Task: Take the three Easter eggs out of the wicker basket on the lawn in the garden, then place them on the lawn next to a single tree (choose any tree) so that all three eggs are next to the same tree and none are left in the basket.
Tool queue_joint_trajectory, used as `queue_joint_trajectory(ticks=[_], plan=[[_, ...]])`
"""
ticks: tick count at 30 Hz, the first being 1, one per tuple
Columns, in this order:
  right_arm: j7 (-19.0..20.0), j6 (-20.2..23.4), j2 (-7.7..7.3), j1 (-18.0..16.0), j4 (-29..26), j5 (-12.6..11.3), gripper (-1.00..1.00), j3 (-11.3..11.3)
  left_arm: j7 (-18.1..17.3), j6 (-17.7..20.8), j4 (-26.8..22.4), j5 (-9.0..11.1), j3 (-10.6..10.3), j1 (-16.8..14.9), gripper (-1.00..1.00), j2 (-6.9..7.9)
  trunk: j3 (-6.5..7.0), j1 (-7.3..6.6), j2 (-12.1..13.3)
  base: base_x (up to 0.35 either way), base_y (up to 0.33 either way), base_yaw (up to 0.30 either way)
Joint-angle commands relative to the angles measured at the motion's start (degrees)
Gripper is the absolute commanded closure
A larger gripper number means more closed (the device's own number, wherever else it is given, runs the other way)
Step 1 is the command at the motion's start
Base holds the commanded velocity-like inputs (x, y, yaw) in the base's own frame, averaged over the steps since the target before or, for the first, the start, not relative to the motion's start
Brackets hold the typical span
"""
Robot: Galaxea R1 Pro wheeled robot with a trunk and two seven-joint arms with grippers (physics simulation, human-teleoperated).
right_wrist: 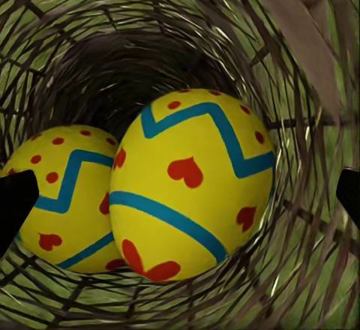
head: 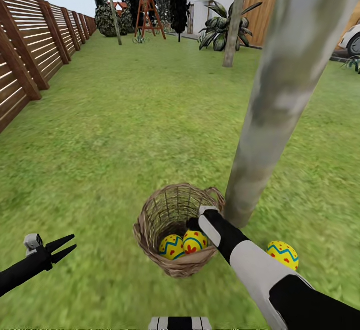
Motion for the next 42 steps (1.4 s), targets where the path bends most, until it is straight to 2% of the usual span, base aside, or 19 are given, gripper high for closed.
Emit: queue_joint_trajectory(ticks=[1,3,9,13,17,19,21,24,25,27,31,39,42], plan=[[-0.6,0.2,0.0,-0.1,0.0,-0.5,-1.0,0.3,-0.2,0.6,0.0,0.1,0.0,0.0,-1.0,0.01,-0.27,0.01,0.0,0.0,0.0,0.0],[-0.6,0.2,0.0,-0.1,-0.1,-0.4,-1.0,0.3,-0.1,0.6,0.0,0.1,0.0,0.0,-1.0,0.01,-0.72,0.06,-0.1,0.0,0.0,0.0],[-0.3,0.2,0.0,-0.1,-0.7,-0.4,-1.0,0.4,-0.1,0.6,0.1,0.1,0.1,0.0,-1.0,-0.03,-0.72,0.06,-0.1,0.0,0.0,0.0],[-0.1,0.2,0.0,-0.1,-0.9,-0.5,-1.0,0.4,-0.1,0.6,0.1,0.1,0.3,0.0,-1.0,-0.56,-0.72,0.06,-0.1,0.001,0.011,0.0],[0.1,0.3,0.0,-0.1,-1.4,-3.5,-1.0,0.6,-0.1,0.6,0.1,0.1,0.2,0.0,-1.0,-0.67,-0.72,0.06,-0.1,0.047,0.205,0.0],[0.1,0.4,0.0,-0.1,-2.1,-5.2,-1.0,2.3,-0.1,0.6,0.1,0.1,0.2,0.0,-1.0,-0.69,-0.72,0.06,-0.1,0.053,0.187,0.0],[0.1,0.4,0.0,-0.1,-2.5,-5.8,-1.0,3.7,-0.1,0.6,0.1,0.1,0.3,0.0,-1.0,-0.69,-0.72,0.06,-0.1,0.018,0.058,0.0],[0.1,0.4,0.0,-0.1,-2.6,-7.1,-1.0,4.3,-0.1,0.5,0.1,0.1,0.3,0.0,-1.0,-0.69,-0.72,0.06,-0.1,0.006,0.018,0.0],[0.0,0.4,0.0,-0.1,-2.6,-8.2,-1.0,4.4,-0.1,0.5,0.1,0.1,0.2,0.0,-1.0,-0.69,-0.72,0.06,-0.1,0.001,0.004,0.0],[-0.1,0.4,0.0,0.0,-2.5,-8.7,-1.0,4.5,-0.1,0.5,0.1,0.1,0.2,0.0,-1.0,-0.69,-0.72,0.06,-0.1,0.001,0.003,0.0],[-0.3,0.4,0.0,0.0,-2.0,-9.1,-1.0,4.5,-0.1,0.5,0.1,0.1,0.2,0.0,-1.0,-0.71,-0.72,0.06,-0.1,0.0,0.0,0.0],[-2.8,0.3,0.0,0.0,-1.8,-9.1,-1.0,4.6,0.0,0.5,0.1,0.1,0.2,0.0,-1.0,-0.74,-2.49,0.27,-0.2,0.0,0.0,0.0],[-3.3,0.1,0.0,0.0,-1.9,-9.0,-1.0,4.6,0.0,0.5,0.1,0.1,0.2,0.0,-1.0,-0.75,-2.49,0.27,-0.2,0.0,0.0,0.0]])
